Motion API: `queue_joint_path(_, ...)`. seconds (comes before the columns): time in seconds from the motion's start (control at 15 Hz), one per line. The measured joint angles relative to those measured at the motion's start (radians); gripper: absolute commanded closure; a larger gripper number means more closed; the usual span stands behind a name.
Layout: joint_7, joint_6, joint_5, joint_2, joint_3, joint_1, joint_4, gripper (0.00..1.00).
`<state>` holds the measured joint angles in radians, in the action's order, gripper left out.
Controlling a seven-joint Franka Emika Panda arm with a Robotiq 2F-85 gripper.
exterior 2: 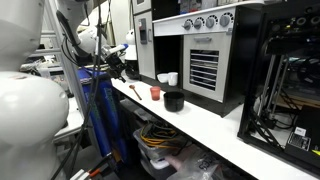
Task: Pour the contents in the pink cup into the black pot
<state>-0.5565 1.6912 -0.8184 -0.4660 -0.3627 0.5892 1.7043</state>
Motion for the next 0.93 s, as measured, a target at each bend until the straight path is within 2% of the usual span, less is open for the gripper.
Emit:
queue_joint_path(0.27,0.002,-0.001,-0.046,-0.027,0.007,-0.012,0.001,0.0)
queue_joint_path(0.93,0.002,-0.001,-0.047,-0.037,0.009,-0.013,-0.003,0.0)
